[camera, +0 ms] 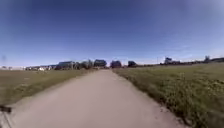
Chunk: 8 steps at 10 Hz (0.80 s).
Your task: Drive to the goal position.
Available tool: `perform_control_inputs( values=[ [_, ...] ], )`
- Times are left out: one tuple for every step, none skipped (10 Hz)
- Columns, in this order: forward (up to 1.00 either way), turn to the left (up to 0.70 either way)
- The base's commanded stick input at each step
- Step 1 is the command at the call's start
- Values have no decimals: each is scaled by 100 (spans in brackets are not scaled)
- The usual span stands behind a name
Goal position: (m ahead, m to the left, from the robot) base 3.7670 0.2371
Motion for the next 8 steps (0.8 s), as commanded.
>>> perform_control_inputs(
  values=[
    [100,26],
    [100,0],
    [100,0],
    [100,0],
    [100,0],
    [100,0],
    [100,0],
    [100,0]
  ],
)
